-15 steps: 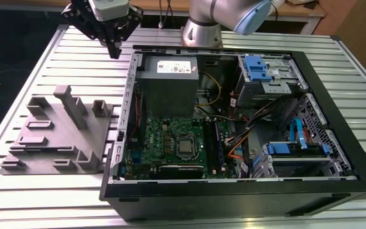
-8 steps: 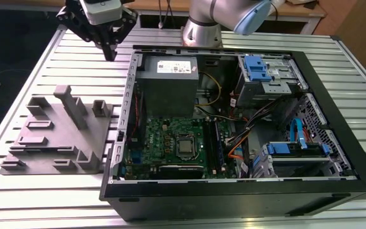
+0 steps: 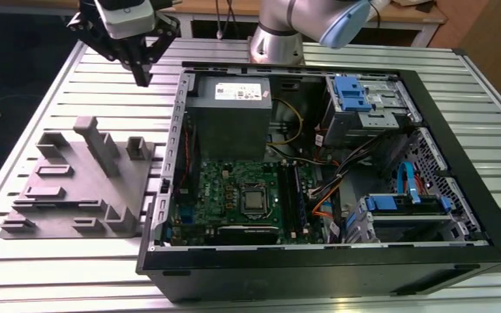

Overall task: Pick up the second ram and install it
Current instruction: 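Reach for the second ram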

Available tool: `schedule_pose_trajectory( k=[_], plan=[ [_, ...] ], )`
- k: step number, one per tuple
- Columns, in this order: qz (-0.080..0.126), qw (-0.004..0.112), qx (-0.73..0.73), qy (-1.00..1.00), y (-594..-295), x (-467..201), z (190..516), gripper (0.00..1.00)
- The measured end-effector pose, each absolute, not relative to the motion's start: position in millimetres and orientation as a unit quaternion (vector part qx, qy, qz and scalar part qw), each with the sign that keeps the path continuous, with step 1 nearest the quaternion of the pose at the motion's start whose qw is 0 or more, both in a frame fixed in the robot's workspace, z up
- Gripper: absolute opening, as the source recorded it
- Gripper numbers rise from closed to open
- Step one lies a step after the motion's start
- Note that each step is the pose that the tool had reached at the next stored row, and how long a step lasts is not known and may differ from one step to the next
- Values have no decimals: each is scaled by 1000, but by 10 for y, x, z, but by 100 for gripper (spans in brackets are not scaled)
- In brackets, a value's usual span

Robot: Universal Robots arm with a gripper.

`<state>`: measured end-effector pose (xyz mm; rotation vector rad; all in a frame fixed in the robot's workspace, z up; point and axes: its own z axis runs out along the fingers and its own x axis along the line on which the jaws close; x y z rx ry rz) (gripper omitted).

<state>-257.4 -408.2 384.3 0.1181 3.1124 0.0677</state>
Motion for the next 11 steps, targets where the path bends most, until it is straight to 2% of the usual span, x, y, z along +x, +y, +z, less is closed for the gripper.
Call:
schedule_pose_trajectory(
  k=[11],
  plan=[
    [22,13,38,999,-4111,-2796,3818,7]
  ],
)
